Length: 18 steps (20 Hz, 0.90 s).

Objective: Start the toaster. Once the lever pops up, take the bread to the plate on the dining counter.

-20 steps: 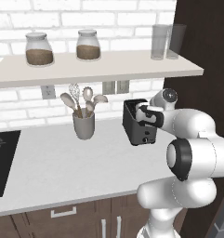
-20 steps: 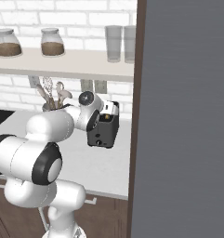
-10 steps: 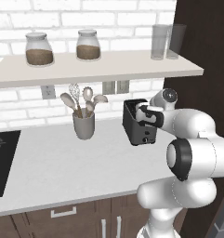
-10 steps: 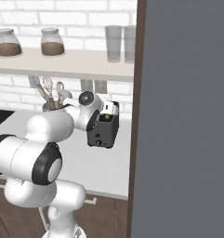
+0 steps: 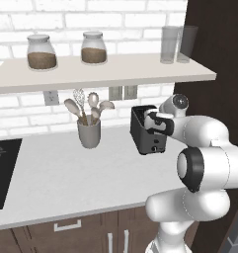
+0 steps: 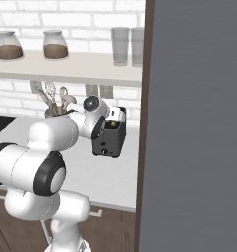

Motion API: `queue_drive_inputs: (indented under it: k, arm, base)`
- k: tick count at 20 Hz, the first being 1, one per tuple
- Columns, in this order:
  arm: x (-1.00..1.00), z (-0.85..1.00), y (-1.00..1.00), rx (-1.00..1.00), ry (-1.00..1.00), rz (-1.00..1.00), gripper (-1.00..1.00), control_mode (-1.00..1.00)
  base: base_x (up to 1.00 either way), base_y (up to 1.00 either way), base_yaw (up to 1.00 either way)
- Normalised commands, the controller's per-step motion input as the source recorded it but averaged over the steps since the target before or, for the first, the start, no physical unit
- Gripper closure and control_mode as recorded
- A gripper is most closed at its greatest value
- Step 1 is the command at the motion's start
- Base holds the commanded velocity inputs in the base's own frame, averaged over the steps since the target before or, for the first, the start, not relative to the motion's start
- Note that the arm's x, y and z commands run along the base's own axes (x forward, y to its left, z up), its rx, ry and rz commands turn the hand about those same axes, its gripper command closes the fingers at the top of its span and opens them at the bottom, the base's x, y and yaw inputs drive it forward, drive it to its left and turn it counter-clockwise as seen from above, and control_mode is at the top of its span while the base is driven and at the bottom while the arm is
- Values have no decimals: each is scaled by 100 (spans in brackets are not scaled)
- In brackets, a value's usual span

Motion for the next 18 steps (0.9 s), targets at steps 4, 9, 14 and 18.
queue_drive_inputs:
  k: [4, 9, 14, 18]
  arm:
    - [0, 0, 0, 0, 0, 0, -100, -100]
    - [0, 0, 0, 0, 0, 0, -100, -100]
    - [0, 0, 0, 0, 0, 0, -100, -100]
    - [0, 0, 0, 0, 0, 0, -100, -100]
  base:
    - [0, 0, 0]
    - [0, 0, 0]
    - [0, 0, 0]
    - [0, 0, 0]
